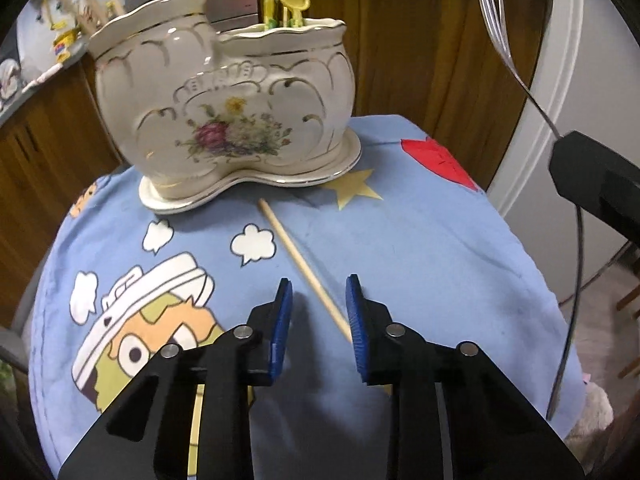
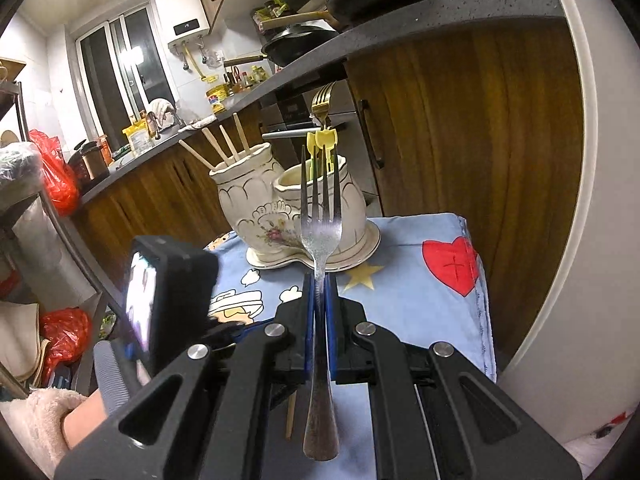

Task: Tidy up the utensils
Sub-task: 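Grasp the silver fork with the right tool while the left tool grasps the last chopstick, then lift and lower the chopstick into the holder with the left tool while the right tool inserts the silver fork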

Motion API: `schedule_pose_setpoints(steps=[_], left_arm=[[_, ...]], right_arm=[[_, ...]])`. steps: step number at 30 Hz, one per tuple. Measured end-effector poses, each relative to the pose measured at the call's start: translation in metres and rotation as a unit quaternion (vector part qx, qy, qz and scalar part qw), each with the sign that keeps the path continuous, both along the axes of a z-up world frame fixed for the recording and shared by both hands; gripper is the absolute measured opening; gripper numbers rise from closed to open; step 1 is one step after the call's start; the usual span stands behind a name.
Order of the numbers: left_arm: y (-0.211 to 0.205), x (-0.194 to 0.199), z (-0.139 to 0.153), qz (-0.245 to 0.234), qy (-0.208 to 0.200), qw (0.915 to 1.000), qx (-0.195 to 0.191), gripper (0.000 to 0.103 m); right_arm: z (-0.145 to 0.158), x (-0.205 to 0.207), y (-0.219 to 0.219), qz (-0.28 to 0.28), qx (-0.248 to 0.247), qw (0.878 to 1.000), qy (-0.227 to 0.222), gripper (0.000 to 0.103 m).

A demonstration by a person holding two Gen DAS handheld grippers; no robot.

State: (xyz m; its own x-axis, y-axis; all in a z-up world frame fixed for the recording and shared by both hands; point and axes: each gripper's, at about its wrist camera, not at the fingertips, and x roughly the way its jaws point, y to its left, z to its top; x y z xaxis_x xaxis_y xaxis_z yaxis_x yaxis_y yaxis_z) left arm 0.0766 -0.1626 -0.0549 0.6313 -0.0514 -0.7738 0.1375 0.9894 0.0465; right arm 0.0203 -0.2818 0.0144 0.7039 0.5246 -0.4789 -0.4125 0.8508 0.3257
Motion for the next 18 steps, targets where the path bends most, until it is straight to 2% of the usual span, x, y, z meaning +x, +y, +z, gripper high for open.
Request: schedule_pose_setpoints(steps=[4, 6, 10, 14, 18], left_arm=[[-0.005, 0.004, -0.005, -0.008, -0.001, 0.9996, 0.027, 0.028], [-0.005, 0.005, -0.006, -0.019, 0.003, 0.9993, 0.031, 0.013], [0.001, 0.006, -0.005, -0.033, 0.013, 0.9989, 0.030, 0.010], [0.022, -0.006, 0.005, -0.043, 0.023, 0.9988, 0.011, 0.005], [0.038, -0.024, 0.016, -0.061, 0.029, 0.9976, 0.013, 0.005]], right_arm=[[-0.002, 0.001, -0.003, 0.000, 0.007, 1.000, 0.005, 0.005], [-0.002, 0.000, -0.004, 0.001, 0.009, 1.000, 0.005, 0.005], [-0.002, -0.002, -0.006, 0.001, 0.011, 1.000, 0.004, 0.005], [0.000, -0.005, -0.006, 0.000, 0.014, 1.000, 0.001, 0.005], [0.000, -0.005, -0.006, 0.002, 0.015, 1.000, 0.002, 0.005]])
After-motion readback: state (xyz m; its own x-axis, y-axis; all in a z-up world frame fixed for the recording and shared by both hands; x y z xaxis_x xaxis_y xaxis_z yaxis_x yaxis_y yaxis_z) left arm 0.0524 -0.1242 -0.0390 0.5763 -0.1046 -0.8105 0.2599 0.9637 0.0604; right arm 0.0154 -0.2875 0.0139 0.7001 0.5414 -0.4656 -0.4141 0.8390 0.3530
